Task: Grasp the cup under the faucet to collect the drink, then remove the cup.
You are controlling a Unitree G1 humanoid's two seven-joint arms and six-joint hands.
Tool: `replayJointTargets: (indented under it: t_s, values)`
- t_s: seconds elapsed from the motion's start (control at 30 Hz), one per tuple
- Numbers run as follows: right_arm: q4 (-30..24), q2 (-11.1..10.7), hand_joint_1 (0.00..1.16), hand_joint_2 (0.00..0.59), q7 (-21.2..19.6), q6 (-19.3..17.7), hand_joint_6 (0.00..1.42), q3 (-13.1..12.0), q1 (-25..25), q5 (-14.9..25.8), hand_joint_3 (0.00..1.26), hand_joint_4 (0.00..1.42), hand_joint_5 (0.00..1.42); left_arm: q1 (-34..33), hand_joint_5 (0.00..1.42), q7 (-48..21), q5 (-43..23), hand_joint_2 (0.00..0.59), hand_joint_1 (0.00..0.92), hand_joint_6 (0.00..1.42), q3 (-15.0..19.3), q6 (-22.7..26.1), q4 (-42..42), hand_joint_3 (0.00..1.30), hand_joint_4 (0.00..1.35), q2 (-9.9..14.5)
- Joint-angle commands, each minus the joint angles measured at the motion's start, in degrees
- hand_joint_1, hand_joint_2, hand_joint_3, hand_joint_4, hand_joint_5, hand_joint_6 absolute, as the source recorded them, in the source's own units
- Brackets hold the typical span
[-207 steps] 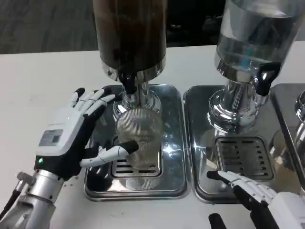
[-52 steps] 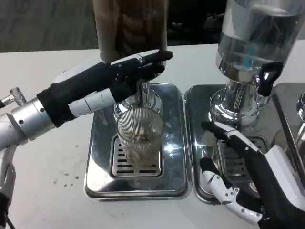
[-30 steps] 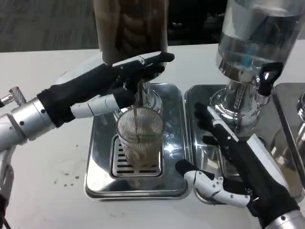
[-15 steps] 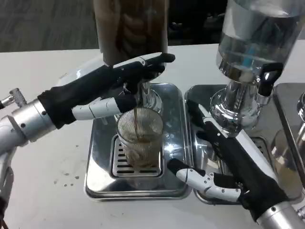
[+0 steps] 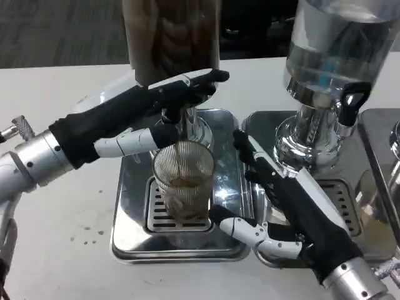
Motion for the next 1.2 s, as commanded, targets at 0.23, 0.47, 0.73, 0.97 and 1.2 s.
replayJointTargets:
  t_s: [0.23, 0.47, 0.73, 0.97, 1.2]
  values:
    - [4.2, 1.0, 0.66, 0.239, 0.6, -0.1, 0.06, 1.4, -4.5, 1.0, 0.01, 0.0, 0.0, 1.4, 0.09, -0.9, 2.1, 0.041, 0.0, 0.0, -1.2, 0.1, 0.4, 0.12, 0.04, 0.9]
    - [6.7, 1.5, 0.65, 0.239, 0.8, -0.3, 0.06, 1.9, -6.6, 1.6, 0.0, 0.0, 0.0, 1.6, 0.09, -0.8, 2.0, 0.04, 0.0, 0.0, -1.1, 0.2, 0.1, 0.12, 0.05, 1.1]
    - [9.2, 1.9, 0.65, 0.24, 1.3, -0.4, 0.06, 2.2, -8.3, 2.7, 0.0, 0.0, 0.0, 1.9, 0.09, -0.6, 2.0, 0.04, 0.0, 0.0, -1.0, 0.4, -0.3, 0.12, 0.05, 1.2]
    - [10.9, 2.5, 0.65, 0.248, 1.8, -0.3, 0.05, 2.6, -9.6, 3.3, 0.0, 0.0, 0.0, 2.2, 0.09, -0.5, 2.0, 0.04, 0.0, 0.0, -1.0, 0.5, -0.6, 0.12, 0.05, 1.3]
    - [13.3, 3.3, 0.64, 0.249, 2.0, -0.6, 0.05, 2.7, -11.4, 3.4, 0.0, 0.0, 0.0, 2.5, 0.09, -0.3, 2.0, 0.04, 0.0, 0.0, -1.1, 0.8, -1.1, 0.12, 0.05, 1.5]
